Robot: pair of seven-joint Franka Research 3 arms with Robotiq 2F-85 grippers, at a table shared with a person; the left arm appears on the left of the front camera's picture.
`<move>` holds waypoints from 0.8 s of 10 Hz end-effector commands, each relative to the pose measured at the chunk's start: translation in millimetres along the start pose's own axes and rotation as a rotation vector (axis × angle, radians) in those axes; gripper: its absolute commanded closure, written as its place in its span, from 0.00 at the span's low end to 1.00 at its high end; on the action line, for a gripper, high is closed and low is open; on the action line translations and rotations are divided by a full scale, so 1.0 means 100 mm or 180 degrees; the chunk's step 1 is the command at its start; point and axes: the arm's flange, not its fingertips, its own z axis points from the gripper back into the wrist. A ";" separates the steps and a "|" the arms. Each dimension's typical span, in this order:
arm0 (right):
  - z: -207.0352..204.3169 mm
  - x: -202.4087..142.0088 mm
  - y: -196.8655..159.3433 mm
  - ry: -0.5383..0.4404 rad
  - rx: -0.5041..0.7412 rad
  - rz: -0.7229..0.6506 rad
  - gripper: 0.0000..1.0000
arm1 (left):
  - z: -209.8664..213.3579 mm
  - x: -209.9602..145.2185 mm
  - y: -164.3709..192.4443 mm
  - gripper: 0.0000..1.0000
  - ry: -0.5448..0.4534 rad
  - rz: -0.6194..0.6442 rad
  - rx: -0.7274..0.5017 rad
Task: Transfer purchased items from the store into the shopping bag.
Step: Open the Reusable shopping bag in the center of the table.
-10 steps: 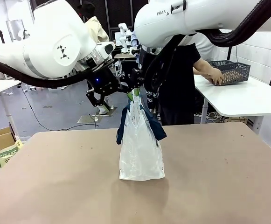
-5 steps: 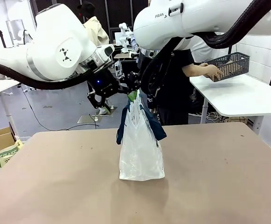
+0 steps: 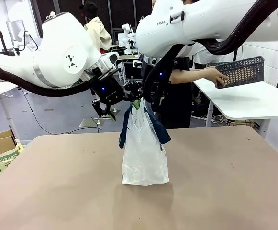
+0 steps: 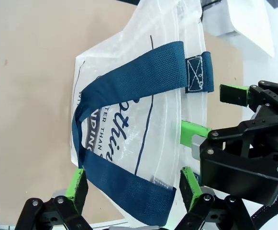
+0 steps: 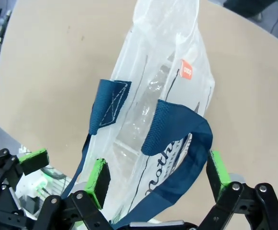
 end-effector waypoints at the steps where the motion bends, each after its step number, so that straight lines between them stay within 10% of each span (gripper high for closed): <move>1: -0.07 0.04 0.01 0.0085 -0.0033 -0.0130 0.00 | -0.05 0.04 0.05 0.00 0.0025 -0.0062 -0.0115; 6: -0.19 -0.05 -0.08 -0.0044 0.0036 0.0261 0.00 | -0.25 0.02 0.10 0.04 -0.0014 -0.0272 -0.0049; 8: -0.20 -0.08 -0.09 -0.0067 0.0112 0.0336 0.40 | -0.24 0.00 0.14 0.43 -0.0067 -0.0293 0.0010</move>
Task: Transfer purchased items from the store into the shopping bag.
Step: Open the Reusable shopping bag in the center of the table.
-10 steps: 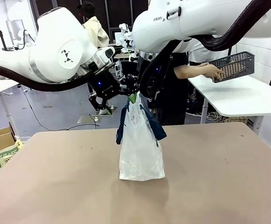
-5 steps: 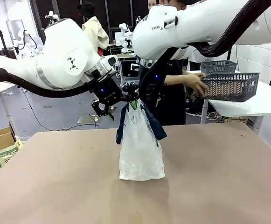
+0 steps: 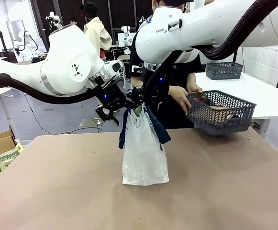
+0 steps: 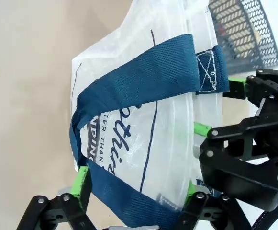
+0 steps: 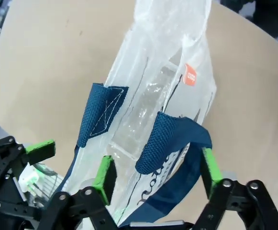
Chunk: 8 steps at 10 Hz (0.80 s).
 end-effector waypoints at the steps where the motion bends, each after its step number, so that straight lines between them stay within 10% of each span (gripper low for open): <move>1: -0.05 -0.13 -0.04 -0.0062 0.0098 0.0074 0.59 | 0.01 -0.05 0.09 0.63 -0.0090 -0.0043 0.0006; 3: -0.07 -0.16 -0.08 -0.0048 0.0109 0.0029 0.99 | 0.02 -0.05 0.12 1.00 -0.0098 -0.0038 -0.0008; 8: 0.05 -0.34 -0.27 -0.0141 0.0075 -0.0145 1.00 | 0.16 -0.08 0.25 1.00 -0.0167 -0.0067 -0.0011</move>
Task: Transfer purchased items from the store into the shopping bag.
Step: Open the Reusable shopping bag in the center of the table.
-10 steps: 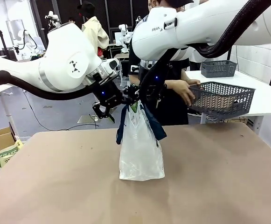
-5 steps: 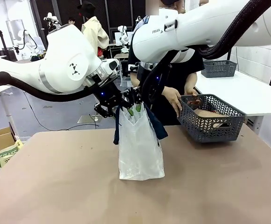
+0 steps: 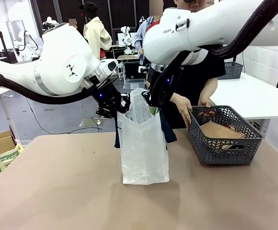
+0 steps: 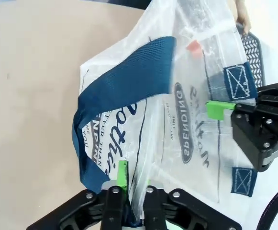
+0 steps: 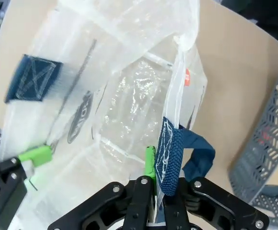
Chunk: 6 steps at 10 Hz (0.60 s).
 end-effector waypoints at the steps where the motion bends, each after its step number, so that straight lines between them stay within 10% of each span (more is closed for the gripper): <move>1: 0.03 -0.19 -0.07 -0.0116 0.0077 -0.0058 1.00 | 0.06 -0.07 0.16 1.00 -0.0064 -0.0041 -0.0024; 6: 0.15 -0.37 -0.21 -0.0162 -0.0028 -0.0103 1.00 | 0.21 -0.10 0.37 1.00 -0.0152 0.0120 0.0039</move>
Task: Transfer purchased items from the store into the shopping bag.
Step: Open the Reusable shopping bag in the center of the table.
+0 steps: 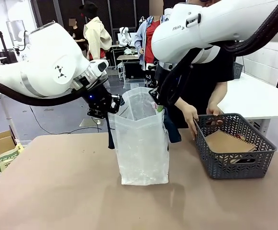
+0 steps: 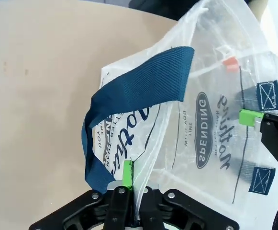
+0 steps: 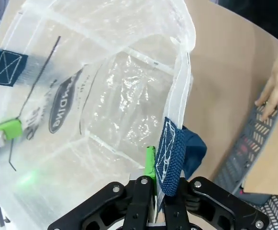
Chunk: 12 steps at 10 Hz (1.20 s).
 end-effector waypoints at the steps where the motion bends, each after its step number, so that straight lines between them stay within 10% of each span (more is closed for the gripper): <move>1: 0.03 -0.16 -0.12 -0.0066 -0.0067 0.0027 1.00 | 0.08 -0.04 0.13 1.00 -0.0104 0.0031 -0.0001; 12: 0.14 -0.36 -0.37 0.0126 -0.0169 0.0685 1.00 | 0.07 -0.26 0.21 1.00 -0.0314 -0.0198 0.0601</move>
